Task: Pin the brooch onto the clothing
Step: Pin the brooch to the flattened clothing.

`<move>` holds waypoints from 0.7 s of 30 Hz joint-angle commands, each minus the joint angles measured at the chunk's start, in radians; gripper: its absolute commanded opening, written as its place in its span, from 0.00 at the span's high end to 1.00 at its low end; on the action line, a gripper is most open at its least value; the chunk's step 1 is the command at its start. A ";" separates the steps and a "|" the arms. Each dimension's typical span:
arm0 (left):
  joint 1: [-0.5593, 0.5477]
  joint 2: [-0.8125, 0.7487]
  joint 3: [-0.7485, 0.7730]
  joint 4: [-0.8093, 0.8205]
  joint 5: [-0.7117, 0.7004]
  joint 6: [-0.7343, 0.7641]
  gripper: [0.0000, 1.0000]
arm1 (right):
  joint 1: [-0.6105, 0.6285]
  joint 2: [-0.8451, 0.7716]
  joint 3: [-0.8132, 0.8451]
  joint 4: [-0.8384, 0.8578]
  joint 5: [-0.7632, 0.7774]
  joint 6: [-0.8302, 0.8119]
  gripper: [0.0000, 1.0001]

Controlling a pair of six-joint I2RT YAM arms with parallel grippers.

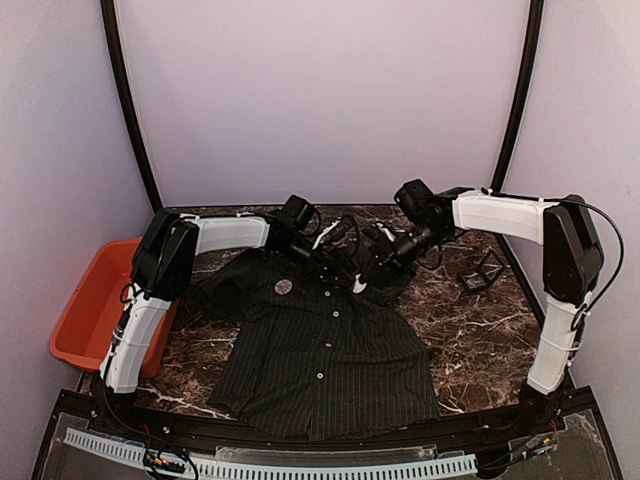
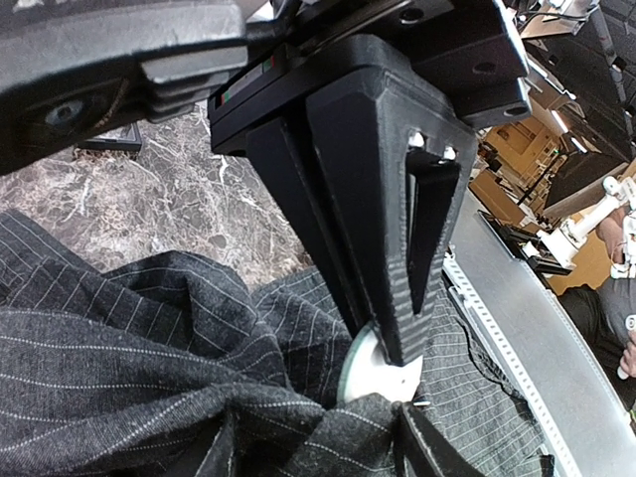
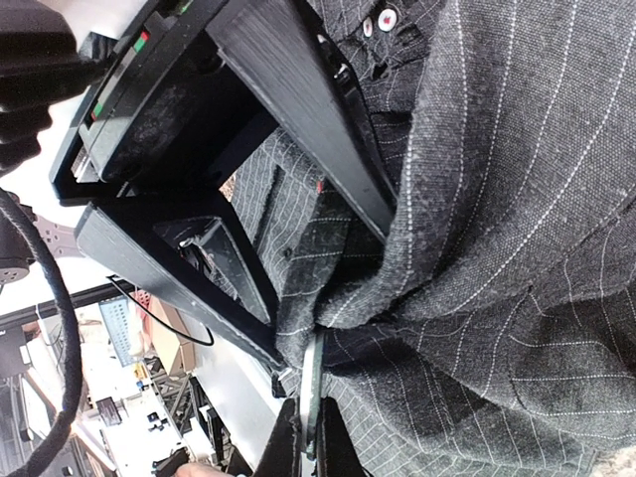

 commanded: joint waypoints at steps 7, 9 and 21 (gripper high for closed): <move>-0.019 0.011 0.022 -0.009 0.017 -0.003 0.50 | 0.011 -0.030 0.009 0.011 -0.039 -0.012 1.00; -0.021 0.012 0.022 -0.006 0.019 -0.005 0.50 | 0.011 -0.029 0.009 0.014 -0.041 -0.012 1.00; -0.035 0.022 0.013 0.044 0.026 -0.047 0.51 | 0.026 -0.030 0.018 0.026 -0.060 -0.005 1.00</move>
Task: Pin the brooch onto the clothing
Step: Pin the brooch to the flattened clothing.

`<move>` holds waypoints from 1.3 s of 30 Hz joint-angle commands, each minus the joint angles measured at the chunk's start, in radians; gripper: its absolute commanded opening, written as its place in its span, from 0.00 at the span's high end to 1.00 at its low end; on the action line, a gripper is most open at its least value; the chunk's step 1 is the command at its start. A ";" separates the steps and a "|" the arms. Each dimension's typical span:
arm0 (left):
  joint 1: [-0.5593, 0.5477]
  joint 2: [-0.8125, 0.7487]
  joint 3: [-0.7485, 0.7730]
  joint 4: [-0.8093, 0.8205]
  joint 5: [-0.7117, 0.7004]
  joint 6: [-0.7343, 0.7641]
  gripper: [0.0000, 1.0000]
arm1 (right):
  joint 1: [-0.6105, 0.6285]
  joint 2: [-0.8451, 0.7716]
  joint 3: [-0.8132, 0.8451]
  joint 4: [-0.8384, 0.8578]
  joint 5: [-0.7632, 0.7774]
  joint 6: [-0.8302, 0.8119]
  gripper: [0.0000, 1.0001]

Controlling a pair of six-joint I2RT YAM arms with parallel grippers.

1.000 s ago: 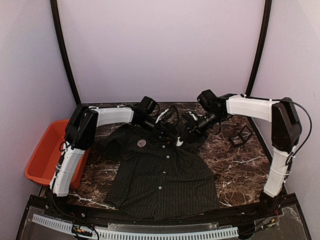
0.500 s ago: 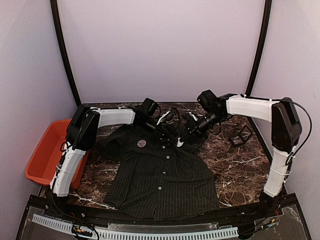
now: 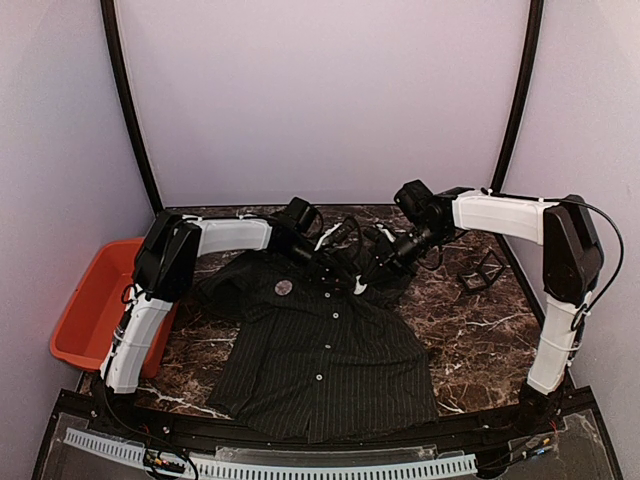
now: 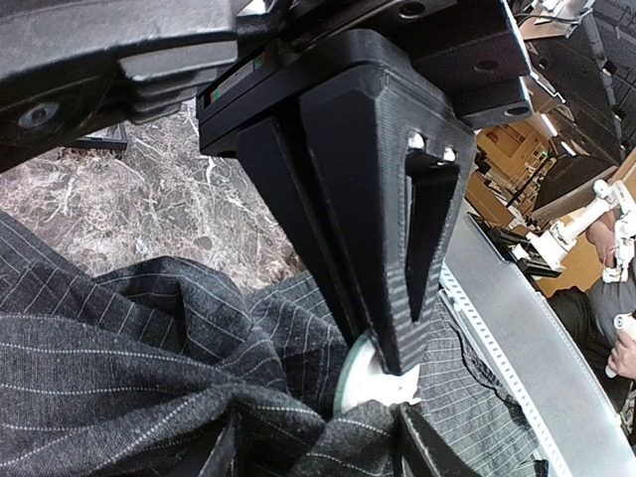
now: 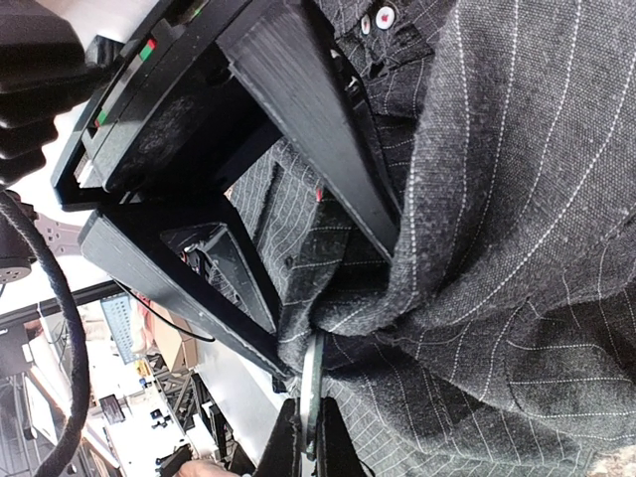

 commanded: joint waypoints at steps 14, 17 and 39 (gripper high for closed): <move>-0.023 0.013 -0.017 0.152 -0.013 -0.138 0.52 | 0.035 -0.029 0.024 0.048 -0.062 -0.005 1.00; -0.023 0.015 -0.017 0.150 -0.013 -0.136 0.51 | 0.034 -0.029 0.028 0.049 -0.066 -0.003 1.00; -0.043 0.022 0.027 0.027 -0.103 -0.051 0.52 | 0.036 -0.047 0.039 0.092 -0.124 0.035 1.00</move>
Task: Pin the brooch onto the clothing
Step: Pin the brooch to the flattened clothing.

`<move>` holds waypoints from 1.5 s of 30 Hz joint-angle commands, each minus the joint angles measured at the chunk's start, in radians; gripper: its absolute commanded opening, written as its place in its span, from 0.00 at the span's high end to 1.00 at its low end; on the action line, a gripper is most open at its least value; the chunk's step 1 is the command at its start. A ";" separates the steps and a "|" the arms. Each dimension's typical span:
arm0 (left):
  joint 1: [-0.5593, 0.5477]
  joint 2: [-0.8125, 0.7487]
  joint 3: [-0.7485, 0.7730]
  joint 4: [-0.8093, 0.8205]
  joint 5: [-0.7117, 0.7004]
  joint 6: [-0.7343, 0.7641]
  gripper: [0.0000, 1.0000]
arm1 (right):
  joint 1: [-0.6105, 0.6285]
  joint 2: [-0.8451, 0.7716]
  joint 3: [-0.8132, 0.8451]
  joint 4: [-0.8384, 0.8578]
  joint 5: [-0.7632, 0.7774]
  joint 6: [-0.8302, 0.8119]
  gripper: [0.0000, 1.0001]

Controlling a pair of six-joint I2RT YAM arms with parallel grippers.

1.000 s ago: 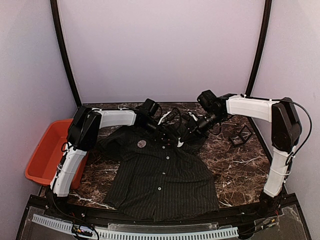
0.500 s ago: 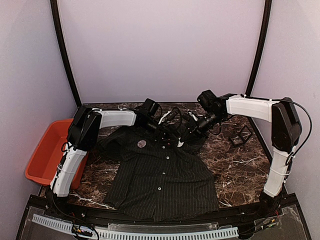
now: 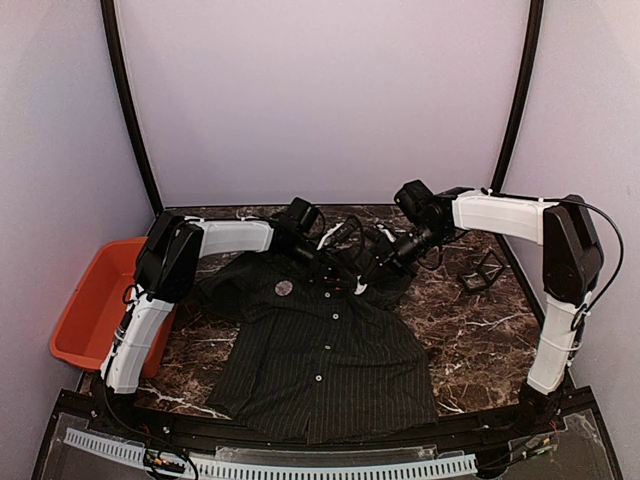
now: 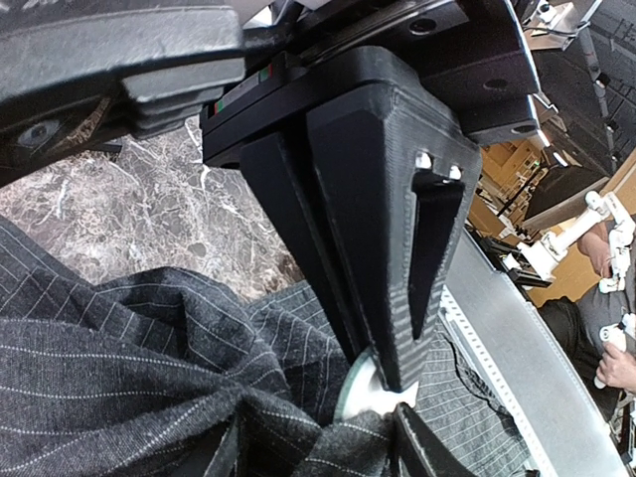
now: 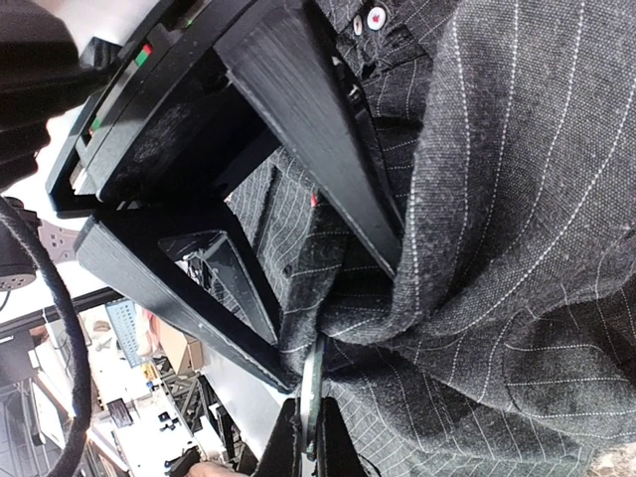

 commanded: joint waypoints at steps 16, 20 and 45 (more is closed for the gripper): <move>-0.046 0.024 0.086 -0.189 -0.215 0.137 0.53 | 0.035 -0.049 0.036 0.083 -0.107 0.007 1.00; -0.049 0.024 0.103 -0.226 -0.238 0.166 0.53 | 0.035 -0.044 0.044 0.081 -0.105 0.008 1.00; 0.016 0.010 0.134 -0.283 -0.221 0.205 0.48 | 0.017 -0.047 0.033 0.015 -0.048 -0.056 1.00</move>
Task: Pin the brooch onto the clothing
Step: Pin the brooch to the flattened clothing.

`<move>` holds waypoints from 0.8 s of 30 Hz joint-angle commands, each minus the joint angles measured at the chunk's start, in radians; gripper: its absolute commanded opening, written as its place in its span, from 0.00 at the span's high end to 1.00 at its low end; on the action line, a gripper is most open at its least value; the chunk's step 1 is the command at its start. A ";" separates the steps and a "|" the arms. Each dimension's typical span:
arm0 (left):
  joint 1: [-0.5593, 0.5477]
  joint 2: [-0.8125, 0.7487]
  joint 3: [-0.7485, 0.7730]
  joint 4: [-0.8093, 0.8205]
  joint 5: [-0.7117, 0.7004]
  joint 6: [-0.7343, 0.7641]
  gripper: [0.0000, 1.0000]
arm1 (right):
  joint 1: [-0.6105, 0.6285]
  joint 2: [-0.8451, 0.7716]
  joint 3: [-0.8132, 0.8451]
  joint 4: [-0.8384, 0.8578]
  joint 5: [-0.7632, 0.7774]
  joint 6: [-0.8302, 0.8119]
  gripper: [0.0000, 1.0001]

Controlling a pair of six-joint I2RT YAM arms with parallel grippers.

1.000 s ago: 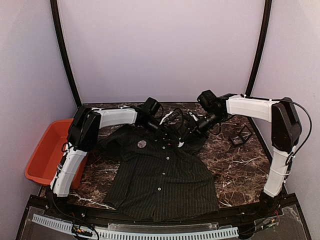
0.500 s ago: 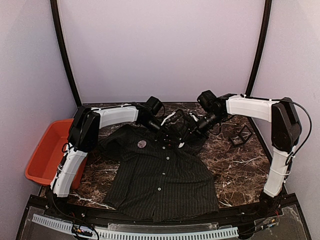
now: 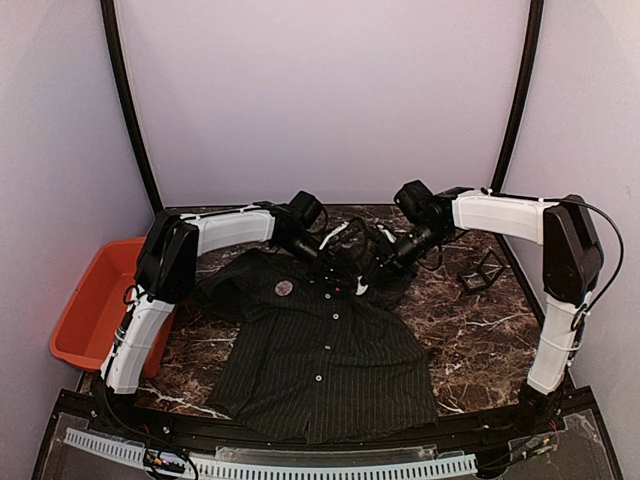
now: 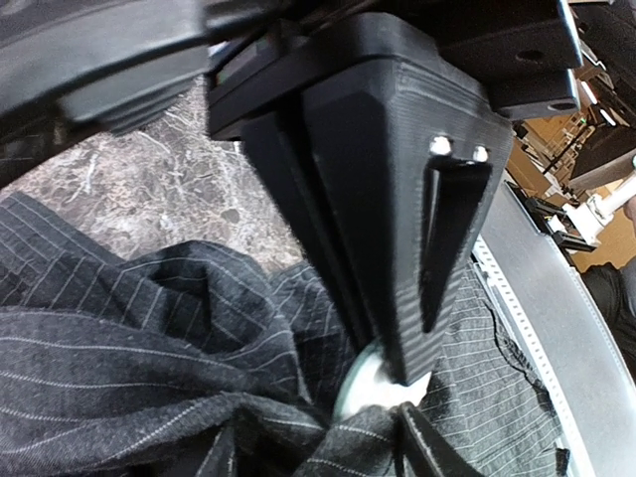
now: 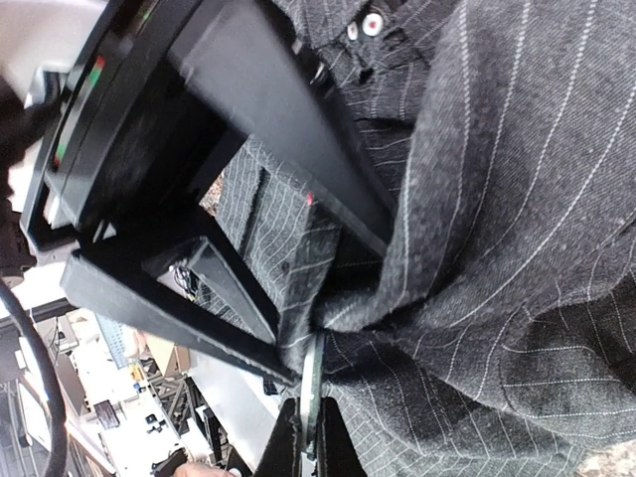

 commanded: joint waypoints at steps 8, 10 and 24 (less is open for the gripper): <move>0.035 0.006 -0.002 0.031 -0.048 -0.038 0.34 | 0.019 -0.053 0.022 0.014 -0.043 -0.034 1.00; 0.036 0.004 -0.002 0.027 -0.048 -0.033 0.29 | 0.018 -0.055 0.023 0.008 -0.034 -0.034 1.00; 0.069 -0.039 -0.026 0.080 0.079 -0.070 0.01 | 0.012 -0.062 0.024 -0.058 0.103 -0.049 1.00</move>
